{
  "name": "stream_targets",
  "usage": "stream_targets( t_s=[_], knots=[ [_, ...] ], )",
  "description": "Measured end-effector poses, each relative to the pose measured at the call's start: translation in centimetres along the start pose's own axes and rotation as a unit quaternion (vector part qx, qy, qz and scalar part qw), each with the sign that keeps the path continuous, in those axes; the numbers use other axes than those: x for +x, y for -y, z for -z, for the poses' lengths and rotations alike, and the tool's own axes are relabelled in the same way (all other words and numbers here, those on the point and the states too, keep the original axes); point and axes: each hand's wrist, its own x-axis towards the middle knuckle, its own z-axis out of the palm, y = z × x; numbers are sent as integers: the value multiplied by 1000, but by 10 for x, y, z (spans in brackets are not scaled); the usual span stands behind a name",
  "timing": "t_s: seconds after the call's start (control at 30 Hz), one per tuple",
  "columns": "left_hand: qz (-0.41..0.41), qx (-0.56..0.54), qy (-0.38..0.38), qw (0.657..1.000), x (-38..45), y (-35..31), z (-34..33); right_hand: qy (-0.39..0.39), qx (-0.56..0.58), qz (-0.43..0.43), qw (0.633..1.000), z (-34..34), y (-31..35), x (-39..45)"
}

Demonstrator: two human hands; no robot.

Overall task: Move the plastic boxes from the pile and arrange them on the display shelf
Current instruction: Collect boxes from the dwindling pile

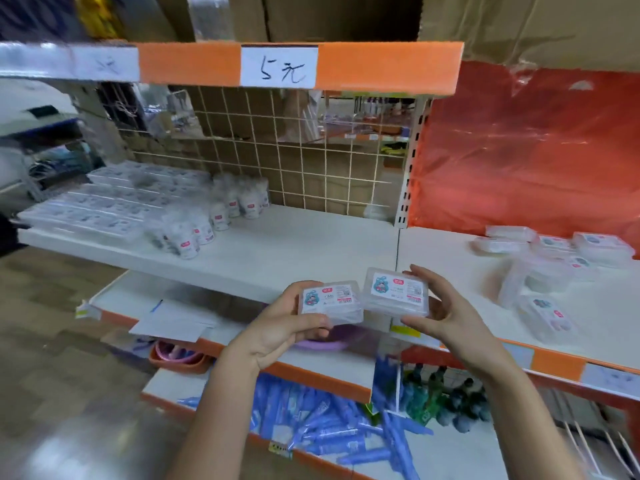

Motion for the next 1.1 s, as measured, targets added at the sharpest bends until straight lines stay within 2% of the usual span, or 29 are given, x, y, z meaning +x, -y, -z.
stream_targets(
  t_s=[0.23,0.53,0.8,1.1],
  knots=[
    [-35,14,-67,997,-48,-37,122,63,-8,22,998,-125,26,55],
    [-81,120,-130,981,-80,-71,258,102,-29,35,994,-258,48,112],
    [-107,259,-165,946,-59,-112,351,105,-63,62,991,-328,70,178],
    [-89,350,-140,922,19,-170,442,86,-157,83,980,-372,85,283]
  ],
)
